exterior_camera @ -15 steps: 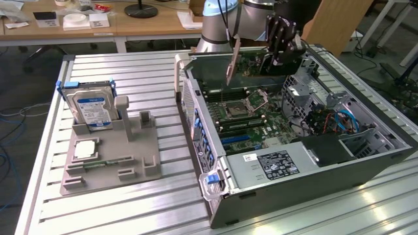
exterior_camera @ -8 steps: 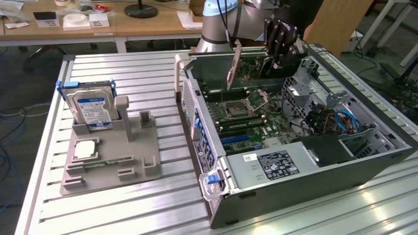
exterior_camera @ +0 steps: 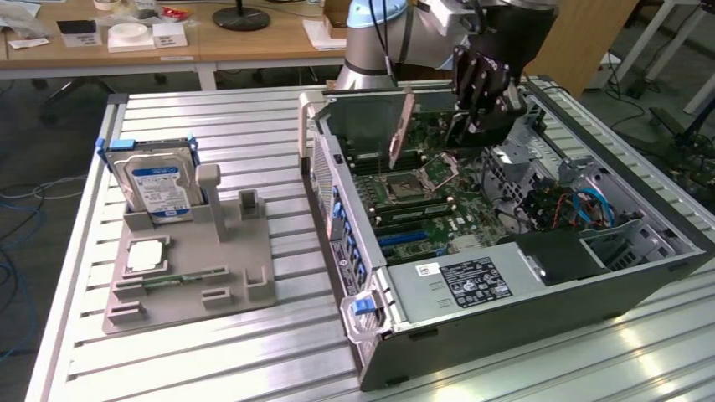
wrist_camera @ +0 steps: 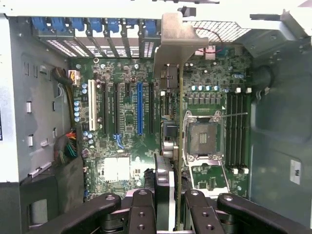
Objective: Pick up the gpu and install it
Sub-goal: 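Insert the gpu into the slot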
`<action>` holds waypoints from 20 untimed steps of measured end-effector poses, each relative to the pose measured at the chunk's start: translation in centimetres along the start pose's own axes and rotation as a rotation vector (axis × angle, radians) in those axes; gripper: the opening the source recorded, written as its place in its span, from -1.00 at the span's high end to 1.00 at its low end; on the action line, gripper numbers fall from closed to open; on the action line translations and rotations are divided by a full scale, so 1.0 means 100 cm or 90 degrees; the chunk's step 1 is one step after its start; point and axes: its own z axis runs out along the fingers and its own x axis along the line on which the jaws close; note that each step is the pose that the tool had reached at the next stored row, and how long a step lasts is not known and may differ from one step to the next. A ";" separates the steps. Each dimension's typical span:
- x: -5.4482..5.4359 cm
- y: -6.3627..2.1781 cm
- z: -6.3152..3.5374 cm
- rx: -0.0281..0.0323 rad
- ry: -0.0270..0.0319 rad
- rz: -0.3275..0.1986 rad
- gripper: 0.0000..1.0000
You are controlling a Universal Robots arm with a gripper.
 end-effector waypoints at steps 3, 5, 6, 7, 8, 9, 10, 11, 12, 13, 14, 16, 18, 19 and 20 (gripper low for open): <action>0.001 0.0001 0.0053 -0.0001 -0.0002 0.000 0.44; 0.001 0.0001 0.0086 -0.0001 -0.0002 0.000 0.44; 0.002 0.0001 0.0104 -0.0002 -0.0002 0.000 0.44; 0.002 0.0001 0.0122 -0.0006 -0.0002 0.000 0.44; 0.002 0.0002 0.0138 -0.0012 -0.0001 0.000 0.44; 0.002 0.0002 0.0152 -0.0024 0.0004 0.000 0.44; 0.002 0.0001 0.0161 -0.0039 0.0005 0.000 0.44; 0.002 0.0001 0.0170 -0.0054 0.0006 0.000 0.44; 0.002 0.0002 0.0180 -0.0067 0.0007 0.000 0.44; 0.002 0.0002 0.0189 -0.0073 0.0012 0.001 0.44; 0.002 0.0002 0.0195 -0.0074 0.0021 0.001 0.44; 0.002 0.0002 0.0209 -0.0073 0.0032 0.001 0.44; 0.003 0.0004 0.0237 -0.0074 0.0038 0.000 0.44; 0.003 0.0004 0.0255 -0.0076 0.0039 0.000 0.44; 0.003 0.0005 0.0272 -0.0079 0.0039 0.000 0.44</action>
